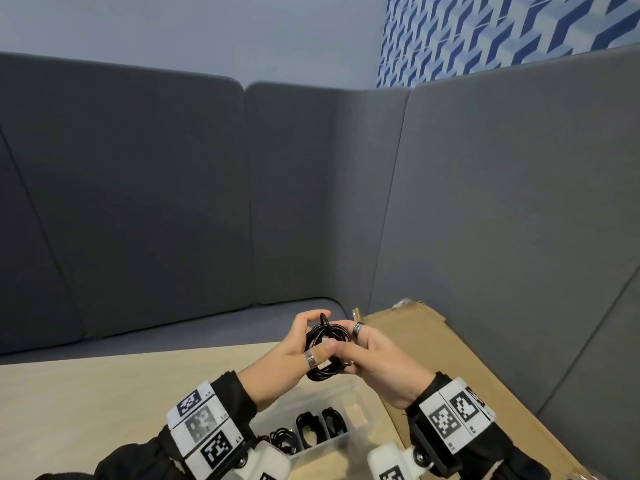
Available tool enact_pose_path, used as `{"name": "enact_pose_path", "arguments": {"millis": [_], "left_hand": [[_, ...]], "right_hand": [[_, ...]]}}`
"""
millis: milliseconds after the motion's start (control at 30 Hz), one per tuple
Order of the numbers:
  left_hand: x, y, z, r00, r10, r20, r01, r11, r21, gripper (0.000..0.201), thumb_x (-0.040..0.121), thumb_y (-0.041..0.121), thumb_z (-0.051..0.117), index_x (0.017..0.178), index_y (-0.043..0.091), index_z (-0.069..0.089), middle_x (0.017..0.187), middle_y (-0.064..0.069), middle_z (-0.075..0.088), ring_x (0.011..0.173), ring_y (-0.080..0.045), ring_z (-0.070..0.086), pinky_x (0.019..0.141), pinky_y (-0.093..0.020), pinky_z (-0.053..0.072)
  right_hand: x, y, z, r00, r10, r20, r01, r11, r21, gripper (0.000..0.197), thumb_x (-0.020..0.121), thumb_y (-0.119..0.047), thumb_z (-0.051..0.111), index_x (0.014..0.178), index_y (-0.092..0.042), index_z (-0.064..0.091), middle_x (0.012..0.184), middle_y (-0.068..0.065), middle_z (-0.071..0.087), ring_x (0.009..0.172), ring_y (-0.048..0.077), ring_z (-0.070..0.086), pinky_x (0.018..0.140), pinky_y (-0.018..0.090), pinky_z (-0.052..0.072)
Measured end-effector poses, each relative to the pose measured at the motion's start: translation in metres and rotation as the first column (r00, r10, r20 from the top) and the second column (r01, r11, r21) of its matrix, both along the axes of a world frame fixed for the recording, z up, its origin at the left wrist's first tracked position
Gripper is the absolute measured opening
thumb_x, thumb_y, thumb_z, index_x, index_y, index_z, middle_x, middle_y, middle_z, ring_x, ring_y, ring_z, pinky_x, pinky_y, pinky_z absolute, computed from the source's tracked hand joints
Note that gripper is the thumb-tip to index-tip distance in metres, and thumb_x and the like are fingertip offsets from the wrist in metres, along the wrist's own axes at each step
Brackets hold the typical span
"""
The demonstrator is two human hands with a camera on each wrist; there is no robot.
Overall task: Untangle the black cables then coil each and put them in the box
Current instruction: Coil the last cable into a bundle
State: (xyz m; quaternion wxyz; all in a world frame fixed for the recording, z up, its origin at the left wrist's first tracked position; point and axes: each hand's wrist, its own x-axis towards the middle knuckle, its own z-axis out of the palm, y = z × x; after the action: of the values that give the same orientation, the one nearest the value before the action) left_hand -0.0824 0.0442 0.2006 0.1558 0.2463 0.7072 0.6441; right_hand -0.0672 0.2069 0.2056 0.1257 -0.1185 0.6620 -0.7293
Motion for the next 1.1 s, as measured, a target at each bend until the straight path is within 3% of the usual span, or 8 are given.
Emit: {"name": "enact_pose_path", "arguments": {"millis": [200,300,433,533,767,867,1000,1100], "left_hand": [[-0.004,0.003,-0.002,0.993,0.088,-0.073,-0.091,0.995,-0.037,0.023,0.098,0.024,0.041,0.119,0.026,0.050,0.108,0.003,0.064,0.101,-0.008,0.059,0.087,-0.018,0.046],[-0.002,0.009,-0.003,0.956,0.231,-0.182,-0.253,0.962,-0.103,0.016,0.098,0.022,0.042,0.104,0.016,0.055,0.093,0.001,0.063,0.084,-0.007,0.058,0.073,-0.015,0.046],[-0.001,0.010,-0.001,0.902,0.319,-0.292,-0.373,0.915,-0.153,0.021,0.098,0.027,0.042,0.093,0.010,0.054,0.072,0.005,0.055,0.057,-0.001,0.048,0.052,-0.011,0.038],[-0.006,0.005,-0.004,0.879,0.330,-0.345,-0.415,0.885,-0.212,0.022,0.097,0.031,0.043,0.089,0.015,0.057,0.063,0.010,0.050,0.054,-0.004,0.045,0.052,-0.016,0.033],[-0.011,-0.007,-0.008,0.971,0.238,0.028,-0.238,0.971,0.013,0.022,0.092,0.008,0.054,0.111,0.016,0.063,0.103,-0.008,0.069,0.087,-0.015,0.063,0.078,-0.023,0.052],[-0.017,-0.011,-0.011,0.944,0.302,-0.132,-0.320,0.936,-0.147,0.022,0.095,0.013,0.049,0.104,0.028,0.063,0.096,0.000,0.068,0.073,-0.008,0.055,0.069,-0.021,0.047],[-0.021,-0.014,-0.009,0.894,0.387,-0.227,-0.423,0.895,-0.142,0.020,0.096,0.018,0.047,0.098,0.028,0.064,0.087,0.015,0.063,0.068,0.012,0.052,0.067,-0.013,0.038],[-0.018,-0.009,-0.011,0.885,0.381,-0.270,-0.430,0.889,-0.158,0.022,0.098,0.023,0.042,0.092,0.030,0.062,0.087,0.016,0.063,0.072,0.004,0.054,0.070,-0.018,0.040]], "right_hand": [[0.004,-0.007,-0.001,0.997,-0.014,-0.079,0.025,0.990,0.141,0.043,0.070,-0.015,0.065,0.111,-0.009,0.053,0.087,-0.002,0.063,0.084,0.006,0.060,0.084,0.029,0.050],[0.005,-0.016,-0.002,0.981,-0.093,-0.169,0.141,0.944,0.299,0.043,0.067,-0.024,0.061,0.107,-0.010,0.054,0.089,0.000,0.059,0.084,0.008,0.057,0.088,0.034,0.049],[0.009,-0.022,-0.002,0.876,-0.132,-0.464,0.428,0.659,0.619,0.021,0.088,-0.026,0.048,0.107,-0.016,0.045,0.096,-0.002,0.057,0.092,0.012,0.055,0.078,0.031,0.048],[0.005,-0.021,-0.007,0.601,0.012,-0.799,0.754,0.324,0.572,0.013,0.088,-0.025,0.038,0.098,-0.017,0.043,0.086,-0.002,0.056,0.077,0.014,0.059,0.061,0.028,0.051],[0.003,-0.020,-0.005,0.581,0.326,-0.746,0.750,0.141,0.646,0.020,0.083,-0.042,0.040,0.088,-0.023,0.039,0.062,-0.010,0.058,0.053,0.009,0.060,0.048,0.022,0.044],[0.010,-0.019,0.001,0.639,0.325,-0.697,0.695,0.145,0.704,0.033,0.077,-0.037,0.071,0.088,-0.020,0.044,0.058,-0.006,0.061,0.050,0.011,0.061,0.048,0.023,0.039],[0.018,-0.013,0.012,0.770,0.266,-0.580,0.494,0.327,0.806,0.028,0.099,-0.034,0.036,0.115,-0.019,0.053,0.102,0.002,0.068,0.095,0.021,0.062,0.075,0.034,0.044],[0.024,-0.008,0.022,0.808,0.229,-0.543,0.424,0.414,0.806,0.025,0.097,-0.031,0.039,0.111,-0.022,0.059,0.081,-0.002,0.066,0.074,0.014,0.058,0.067,0.032,0.040]]}}
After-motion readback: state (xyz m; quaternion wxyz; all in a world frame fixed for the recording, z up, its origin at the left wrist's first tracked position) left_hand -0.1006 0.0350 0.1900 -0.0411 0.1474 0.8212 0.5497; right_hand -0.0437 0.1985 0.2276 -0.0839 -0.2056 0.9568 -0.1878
